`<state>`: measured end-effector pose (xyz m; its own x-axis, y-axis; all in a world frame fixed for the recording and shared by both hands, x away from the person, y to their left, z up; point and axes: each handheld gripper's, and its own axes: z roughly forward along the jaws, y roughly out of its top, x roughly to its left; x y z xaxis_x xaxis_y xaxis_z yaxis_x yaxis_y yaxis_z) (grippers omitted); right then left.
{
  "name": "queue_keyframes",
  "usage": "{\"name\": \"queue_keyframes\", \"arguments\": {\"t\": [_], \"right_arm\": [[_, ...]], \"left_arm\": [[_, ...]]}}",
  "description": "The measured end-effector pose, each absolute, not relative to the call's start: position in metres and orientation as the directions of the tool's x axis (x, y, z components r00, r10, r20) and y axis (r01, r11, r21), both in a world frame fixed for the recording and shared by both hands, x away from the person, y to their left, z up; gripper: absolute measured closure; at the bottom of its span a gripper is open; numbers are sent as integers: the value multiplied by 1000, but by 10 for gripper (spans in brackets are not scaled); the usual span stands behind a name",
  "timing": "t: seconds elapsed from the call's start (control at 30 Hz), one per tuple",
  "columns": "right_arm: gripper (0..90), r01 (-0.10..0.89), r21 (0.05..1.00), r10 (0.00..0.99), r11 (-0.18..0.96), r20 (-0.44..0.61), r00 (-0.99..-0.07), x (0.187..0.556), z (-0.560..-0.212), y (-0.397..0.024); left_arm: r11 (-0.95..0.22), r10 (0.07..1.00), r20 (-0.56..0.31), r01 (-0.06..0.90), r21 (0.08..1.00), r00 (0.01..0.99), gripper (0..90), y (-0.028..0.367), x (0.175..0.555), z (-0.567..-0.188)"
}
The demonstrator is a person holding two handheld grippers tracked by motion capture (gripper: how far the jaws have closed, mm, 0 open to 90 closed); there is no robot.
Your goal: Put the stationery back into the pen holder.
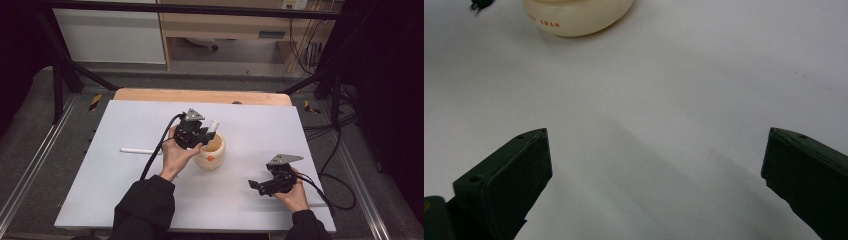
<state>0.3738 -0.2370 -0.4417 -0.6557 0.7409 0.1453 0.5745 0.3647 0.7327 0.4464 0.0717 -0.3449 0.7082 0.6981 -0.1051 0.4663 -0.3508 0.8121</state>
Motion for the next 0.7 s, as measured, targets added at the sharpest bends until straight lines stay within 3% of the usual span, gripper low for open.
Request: {"name": "queue_keyframes", "arguments": {"t": [0.7], "right_arm": [[6,574,732,741,367,143,-656,374,-442,-237]], "left_arm": [[-368,695,-115,488,791,710,694,70,450,-377]]}}
